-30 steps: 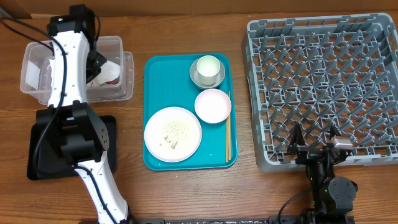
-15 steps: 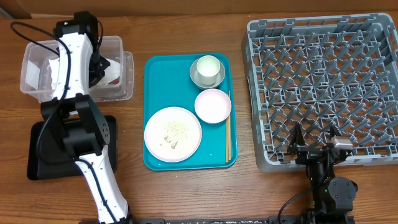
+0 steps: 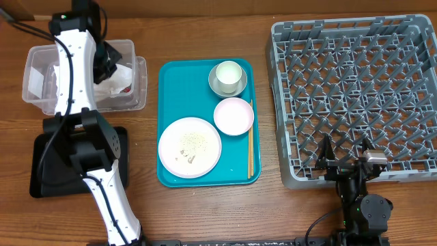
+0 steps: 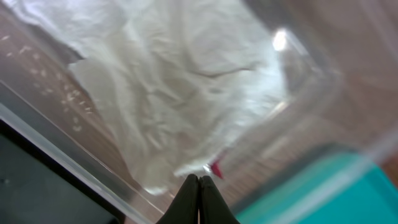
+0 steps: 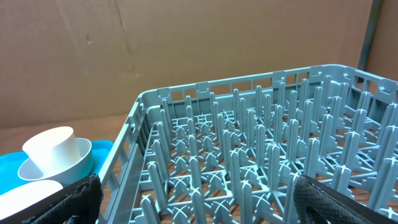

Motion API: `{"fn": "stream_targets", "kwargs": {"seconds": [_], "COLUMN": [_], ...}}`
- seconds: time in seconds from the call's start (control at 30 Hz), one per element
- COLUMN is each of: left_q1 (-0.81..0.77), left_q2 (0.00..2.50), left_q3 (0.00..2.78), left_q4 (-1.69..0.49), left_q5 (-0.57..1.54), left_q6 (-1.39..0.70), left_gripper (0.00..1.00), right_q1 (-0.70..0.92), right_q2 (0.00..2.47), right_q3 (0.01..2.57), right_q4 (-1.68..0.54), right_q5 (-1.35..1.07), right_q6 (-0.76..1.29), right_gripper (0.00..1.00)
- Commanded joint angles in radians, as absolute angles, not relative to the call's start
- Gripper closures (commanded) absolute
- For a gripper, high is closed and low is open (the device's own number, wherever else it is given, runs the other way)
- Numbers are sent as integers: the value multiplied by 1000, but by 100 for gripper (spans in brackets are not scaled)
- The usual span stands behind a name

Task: Sort waste into correct bins and load items into the dishwasher
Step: 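Carry the napkin into the clear bin and release it, then reach the left gripper to the white rice plate and grip its rim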

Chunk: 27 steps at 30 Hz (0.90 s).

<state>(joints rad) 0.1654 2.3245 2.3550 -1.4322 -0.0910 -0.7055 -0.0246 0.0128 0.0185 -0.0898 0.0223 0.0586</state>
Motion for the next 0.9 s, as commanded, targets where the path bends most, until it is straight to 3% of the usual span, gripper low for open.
{"fn": "stream_targets", "kwargs": {"seconds": [0.0,0.27,0.37,0.4,0.53,0.73,0.87], "left_q1": [162,162,162,160,154,114,25], "left_q2": [2209,1996,1963,1961,1961,1950,1874], "left_q3": [2410,2410,2410,2410,2396,2384,2318], "left_q4": [-1436,-1560,-1613,-1636,-1690,-1690,-1690], "left_q5": [20,17,19,19,64,384,327], "left_q6": [-653,-648,-601,-590,-514,-312,-310], "left_gripper": [96,96,66,64,74,84,84], "right_q1": [-28,-28,-28,-28,-28,-28,-28], "right_q2": [3,3,3,3,3,3,3], "right_q3": [8,8,8,8,8,8,8], "right_q4": [-84,-84,-84,-84,-84,-84,-84], "right_q5": [17,17,17,17,17,17,17], "right_q6": [55,55,55,55,55,55,55], "right_gripper": [0,0,0,0,0,0,0]}}
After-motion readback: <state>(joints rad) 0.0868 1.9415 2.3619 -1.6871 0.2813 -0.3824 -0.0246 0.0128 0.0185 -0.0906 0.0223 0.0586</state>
